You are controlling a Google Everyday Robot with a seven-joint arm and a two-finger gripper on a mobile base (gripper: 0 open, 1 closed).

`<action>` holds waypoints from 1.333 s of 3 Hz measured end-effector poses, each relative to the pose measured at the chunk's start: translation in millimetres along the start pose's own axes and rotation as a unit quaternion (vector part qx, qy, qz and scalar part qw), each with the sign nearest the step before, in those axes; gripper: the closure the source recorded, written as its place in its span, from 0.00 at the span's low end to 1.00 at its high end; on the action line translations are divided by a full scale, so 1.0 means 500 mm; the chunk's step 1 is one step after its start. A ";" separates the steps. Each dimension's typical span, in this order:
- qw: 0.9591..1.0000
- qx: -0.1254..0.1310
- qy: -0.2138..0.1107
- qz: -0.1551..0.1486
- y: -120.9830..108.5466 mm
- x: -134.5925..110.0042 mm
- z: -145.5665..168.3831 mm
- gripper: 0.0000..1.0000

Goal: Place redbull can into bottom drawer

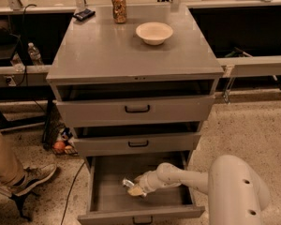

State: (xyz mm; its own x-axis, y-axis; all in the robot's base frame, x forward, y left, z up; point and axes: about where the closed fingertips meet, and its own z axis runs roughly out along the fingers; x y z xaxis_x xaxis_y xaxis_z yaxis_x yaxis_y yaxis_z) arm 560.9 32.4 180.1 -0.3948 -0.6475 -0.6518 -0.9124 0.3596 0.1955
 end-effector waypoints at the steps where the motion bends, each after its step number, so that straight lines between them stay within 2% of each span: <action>1: 0.999 0.011 0.006 0.035 -0.017 0.015 0.046 0.83; 2: 0.998 0.015 0.014 0.057 -0.025 0.021 0.087 0.61; 3: 0.997 0.015 0.022 0.069 -0.031 0.015 0.116 0.30; 4: 0.997 0.014 0.025 0.069 -0.034 0.005 0.126 0.05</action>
Offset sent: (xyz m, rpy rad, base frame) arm 0.0209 0.0311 -0.0631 -0.0469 0.1072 -0.1449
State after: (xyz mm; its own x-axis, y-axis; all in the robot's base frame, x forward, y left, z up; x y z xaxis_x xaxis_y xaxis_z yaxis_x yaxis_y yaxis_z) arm 582.3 67.1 129.2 -0.5215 -0.6230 -0.5830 -0.8462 0.4651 0.2600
